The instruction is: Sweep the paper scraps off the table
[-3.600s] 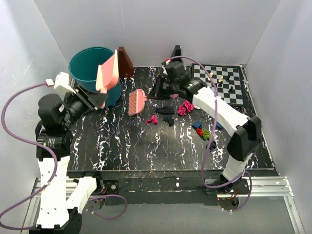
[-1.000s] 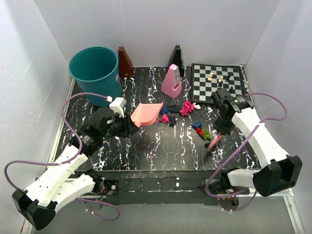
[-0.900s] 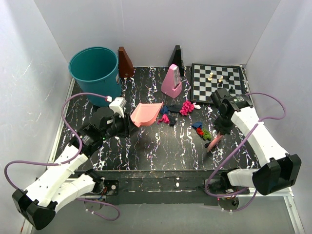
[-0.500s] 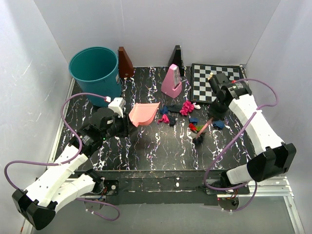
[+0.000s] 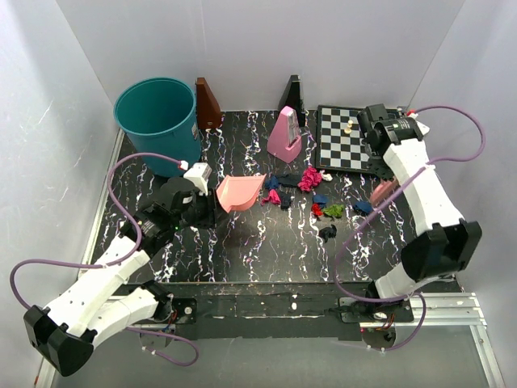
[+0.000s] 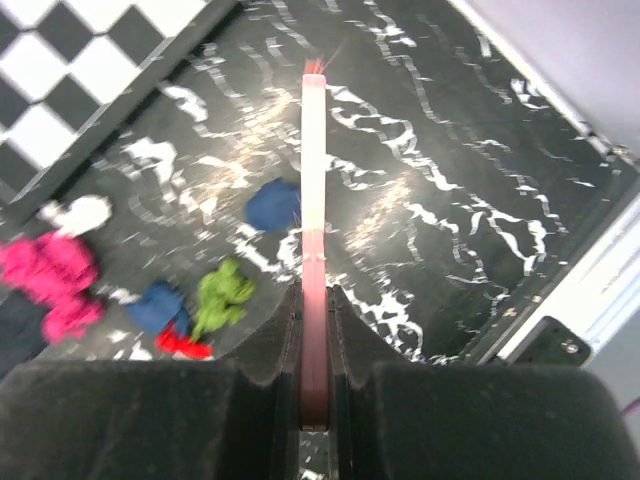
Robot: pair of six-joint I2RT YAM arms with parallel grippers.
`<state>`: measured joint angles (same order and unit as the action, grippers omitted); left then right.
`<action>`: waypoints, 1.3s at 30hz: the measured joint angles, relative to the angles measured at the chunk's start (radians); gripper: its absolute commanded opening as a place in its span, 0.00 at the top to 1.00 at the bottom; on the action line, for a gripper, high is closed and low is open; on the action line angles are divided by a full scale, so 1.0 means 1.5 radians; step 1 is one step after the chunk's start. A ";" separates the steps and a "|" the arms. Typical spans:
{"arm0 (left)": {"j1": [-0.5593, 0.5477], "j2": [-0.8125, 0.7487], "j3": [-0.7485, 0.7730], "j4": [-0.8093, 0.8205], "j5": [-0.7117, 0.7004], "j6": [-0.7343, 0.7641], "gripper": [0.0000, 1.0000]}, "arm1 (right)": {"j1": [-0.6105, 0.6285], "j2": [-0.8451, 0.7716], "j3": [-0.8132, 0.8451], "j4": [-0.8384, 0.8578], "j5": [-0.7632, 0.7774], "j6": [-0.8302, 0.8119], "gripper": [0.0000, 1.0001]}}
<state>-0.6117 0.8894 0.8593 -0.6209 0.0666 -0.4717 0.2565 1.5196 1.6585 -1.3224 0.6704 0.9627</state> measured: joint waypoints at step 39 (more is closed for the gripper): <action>-0.022 0.033 0.000 -0.021 -0.057 0.000 1.00 | 0.043 0.003 -0.176 -0.005 -0.190 -0.092 0.99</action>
<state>-0.6441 0.9390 0.8593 -0.6525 -0.0189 -0.4717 0.3214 1.5246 1.3945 -1.3296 0.3855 0.8249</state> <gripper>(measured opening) 0.291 0.135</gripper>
